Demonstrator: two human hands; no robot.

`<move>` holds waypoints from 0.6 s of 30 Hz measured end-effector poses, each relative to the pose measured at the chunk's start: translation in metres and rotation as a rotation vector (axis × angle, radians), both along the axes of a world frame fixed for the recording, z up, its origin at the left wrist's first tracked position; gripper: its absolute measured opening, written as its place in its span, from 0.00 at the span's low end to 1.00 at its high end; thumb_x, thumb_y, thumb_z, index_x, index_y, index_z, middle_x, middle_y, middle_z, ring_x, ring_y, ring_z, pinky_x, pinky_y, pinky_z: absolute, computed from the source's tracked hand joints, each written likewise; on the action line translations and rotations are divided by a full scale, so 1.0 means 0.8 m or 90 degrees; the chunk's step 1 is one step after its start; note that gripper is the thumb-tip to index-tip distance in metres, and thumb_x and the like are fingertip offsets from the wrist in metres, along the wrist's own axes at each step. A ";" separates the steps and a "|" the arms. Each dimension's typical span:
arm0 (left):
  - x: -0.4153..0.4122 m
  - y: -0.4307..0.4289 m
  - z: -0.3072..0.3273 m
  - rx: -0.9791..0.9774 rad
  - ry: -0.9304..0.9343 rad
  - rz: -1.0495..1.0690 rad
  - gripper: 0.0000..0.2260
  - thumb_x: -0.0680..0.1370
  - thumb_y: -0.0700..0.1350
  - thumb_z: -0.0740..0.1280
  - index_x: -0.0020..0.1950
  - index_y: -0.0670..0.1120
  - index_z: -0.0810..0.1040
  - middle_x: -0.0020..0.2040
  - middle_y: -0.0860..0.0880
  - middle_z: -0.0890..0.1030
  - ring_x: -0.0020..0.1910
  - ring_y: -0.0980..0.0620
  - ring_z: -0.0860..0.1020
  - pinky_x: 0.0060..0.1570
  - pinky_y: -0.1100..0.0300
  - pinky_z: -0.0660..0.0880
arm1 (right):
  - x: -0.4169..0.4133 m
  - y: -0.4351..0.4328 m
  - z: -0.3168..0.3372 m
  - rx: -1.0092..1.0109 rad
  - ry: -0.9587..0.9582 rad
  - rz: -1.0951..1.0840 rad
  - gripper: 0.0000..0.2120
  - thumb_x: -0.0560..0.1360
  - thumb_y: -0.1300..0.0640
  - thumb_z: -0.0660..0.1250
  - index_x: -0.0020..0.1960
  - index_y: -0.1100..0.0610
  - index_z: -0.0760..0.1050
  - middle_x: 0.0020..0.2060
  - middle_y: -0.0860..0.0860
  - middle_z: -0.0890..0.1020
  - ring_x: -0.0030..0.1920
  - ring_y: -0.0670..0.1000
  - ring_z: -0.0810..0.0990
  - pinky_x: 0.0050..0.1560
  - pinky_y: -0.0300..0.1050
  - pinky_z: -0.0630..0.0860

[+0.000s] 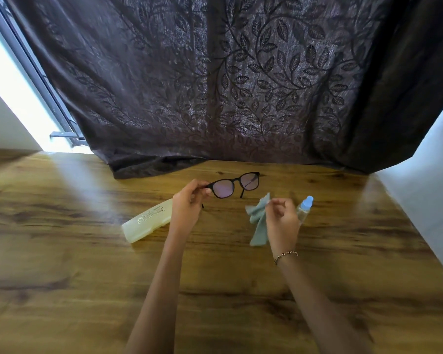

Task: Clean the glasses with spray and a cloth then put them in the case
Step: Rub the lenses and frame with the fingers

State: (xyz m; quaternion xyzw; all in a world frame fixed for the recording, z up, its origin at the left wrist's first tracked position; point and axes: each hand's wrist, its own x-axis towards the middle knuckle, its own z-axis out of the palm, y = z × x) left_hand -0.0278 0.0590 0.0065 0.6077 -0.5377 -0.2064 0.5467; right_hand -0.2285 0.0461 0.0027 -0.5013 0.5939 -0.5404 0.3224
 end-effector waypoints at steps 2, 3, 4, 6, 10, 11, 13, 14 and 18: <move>-0.004 -0.002 0.001 -0.002 -0.016 -0.008 0.06 0.78 0.39 0.66 0.49 0.51 0.77 0.41 0.61 0.80 0.40 0.67 0.79 0.39 0.75 0.73 | 0.008 0.008 0.024 -0.111 -0.021 0.007 0.03 0.77 0.60 0.66 0.47 0.54 0.72 0.38 0.42 0.80 0.38 0.34 0.80 0.36 0.27 0.75; -0.006 -0.003 0.001 -0.001 -0.020 -0.010 0.06 0.78 0.39 0.66 0.50 0.50 0.77 0.41 0.60 0.80 0.40 0.67 0.79 0.39 0.75 0.73 | 0.013 0.008 0.035 -0.170 -0.012 0.011 0.04 0.77 0.62 0.66 0.47 0.54 0.73 0.36 0.41 0.79 0.38 0.34 0.80 0.36 0.27 0.75; -0.007 -0.004 0.000 0.000 -0.025 -0.009 0.05 0.78 0.39 0.66 0.50 0.49 0.78 0.41 0.59 0.80 0.41 0.67 0.79 0.39 0.75 0.72 | 0.018 0.007 0.044 -0.222 0.010 0.017 0.04 0.77 0.63 0.66 0.47 0.55 0.73 0.35 0.40 0.79 0.37 0.34 0.80 0.35 0.27 0.75; -0.010 -0.006 -0.001 0.004 -0.039 -0.002 0.05 0.78 0.39 0.66 0.52 0.46 0.79 0.42 0.55 0.80 0.40 0.65 0.79 0.39 0.76 0.71 | 0.028 0.001 0.056 -0.299 0.104 0.040 0.02 0.77 0.62 0.66 0.45 0.57 0.75 0.33 0.40 0.79 0.32 0.38 0.79 0.31 0.29 0.74; -0.012 -0.008 -0.001 -0.010 -0.093 0.003 0.08 0.77 0.34 0.64 0.53 0.43 0.79 0.41 0.55 0.79 0.38 0.63 0.77 0.37 0.76 0.70 | 0.048 -0.008 0.041 -0.430 0.407 0.120 0.02 0.74 0.62 0.70 0.44 0.61 0.80 0.37 0.52 0.83 0.33 0.46 0.79 0.32 0.37 0.76; -0.011 -0.008 0.000 -0.011 -0.099 0.003 0.10 0.77 0.32 0.63 0.53 0.43 0.79 0.41 0.55 0.79 0.38 0.63 0.77 0.38 0.75 0.70 | 0.051 -0.007 0.032 -0.448 0.461 0.150 0.03 0.73 0.63 0.71 0.46 0.62 0.81 0.41 0.54 0.84 0.39 0.48 0.81 0.37 0.40 0.79; -0.010 -0.007 -0.001 -0.010 -0.106 0.007 0.13 0.76 0.30 0.62 0.53 0.44 0.78 0.43 0.54 0.79 0.40 0.64 0.78 0.40 0.74 0.72 | 0.055 -0.002 0.013 -0.448 0.507 0.211 0.09 0.71 0.66 0.72 0.52 0.63 0.80 0.50 0.55 0.84 0.49 0.52 0.82 0.45 0.45 0.81; -0.010 -0.007 -0.001 -0.010 -0.108 0.006 0.13 0.75 0.29 0.62 0.54 0.44 0.78 0.44 0.53 0.80 0.41 0.64 0.78 0.40 0.74 0.72 | 0.055 0.000 0.006 -0.450 0.515 0.230 0.13 0.71 0.66 0.72 0.55 0.63 0.79 0.53 0.55 0.84 0.52 0.53 0.81 0.47 0.46 0.81; -0.014 -0.006 0.000 -0.011 -0.124 -0.029 0.14 0.75 0.30 0.62 0.53 0.44 0.78 0.44 0.54 0.79 0.42 0.63 0.77 0.42 0.73 0.72 | 0.061 -0.001 0.005 -0.444 0.561 0.253 0.18 0.77 0.60 0.66 0.66 0.61 0.73 0.60 0.54 0.80 0.61 0.53 0.76 0.60 0.48 0.76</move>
